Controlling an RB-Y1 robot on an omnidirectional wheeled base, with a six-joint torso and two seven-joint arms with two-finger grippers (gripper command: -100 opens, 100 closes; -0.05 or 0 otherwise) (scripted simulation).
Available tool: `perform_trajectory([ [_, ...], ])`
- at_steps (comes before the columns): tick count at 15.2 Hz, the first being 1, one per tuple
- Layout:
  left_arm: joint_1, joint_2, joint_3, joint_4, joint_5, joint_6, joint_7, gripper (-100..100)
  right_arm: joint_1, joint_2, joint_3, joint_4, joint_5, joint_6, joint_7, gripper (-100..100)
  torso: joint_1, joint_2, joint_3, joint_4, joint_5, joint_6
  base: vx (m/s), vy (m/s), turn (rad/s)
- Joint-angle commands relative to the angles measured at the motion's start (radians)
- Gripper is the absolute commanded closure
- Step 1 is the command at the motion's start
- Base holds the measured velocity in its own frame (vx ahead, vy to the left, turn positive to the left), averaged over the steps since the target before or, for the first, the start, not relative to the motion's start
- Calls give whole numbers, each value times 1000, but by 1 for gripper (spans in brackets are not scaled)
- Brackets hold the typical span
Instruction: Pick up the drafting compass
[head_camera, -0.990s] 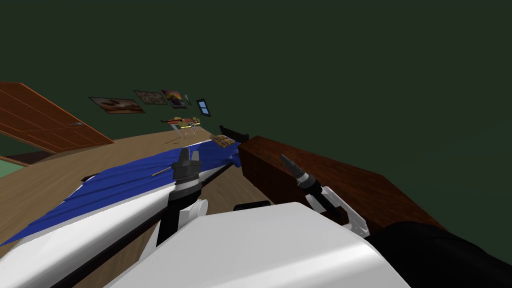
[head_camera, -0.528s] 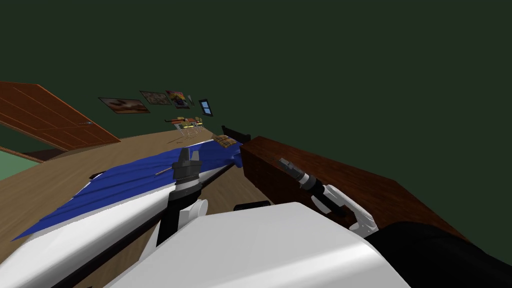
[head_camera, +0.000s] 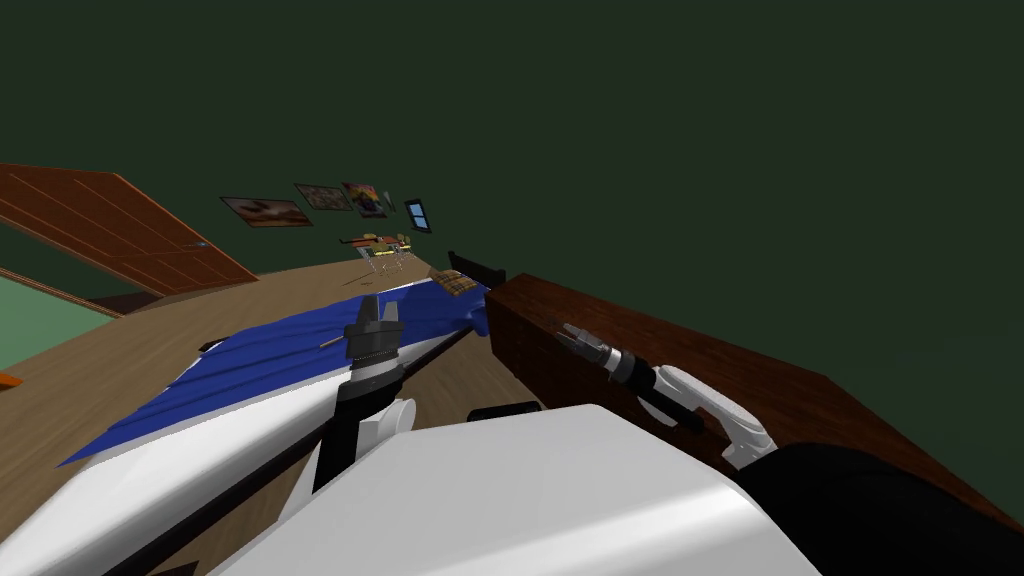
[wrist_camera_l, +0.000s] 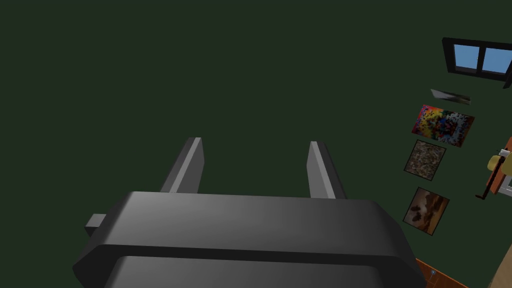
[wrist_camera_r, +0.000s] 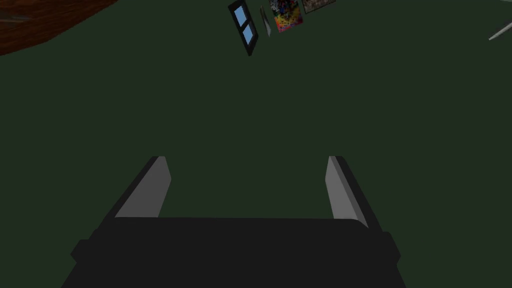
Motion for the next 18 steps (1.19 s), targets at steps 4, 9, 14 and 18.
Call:
perform_trajectory([
  [4,0,0,0,0,0,0,0,0,20,-113,-8,18,69,2,-10,-100,0,0,0,0,0,0,60,38,48],
  [9,0,0,0,0,0,0,0,0,41,-208,-17,46,144,-2,-18,-100,-1,1,0,0,0,0,49,30,47],
  [14,0,0,0,0,0,0,0,0,62,-315,-27,75,218,-7,-26,-100,-1,-1,-1,0,0,0,68,34,57],
  [18,0,0,0,0,0,0,0,0,82,-407,-36,102,289,-11,-33,-100,-1,-1,-1,0,0,0,68,29,69],
])
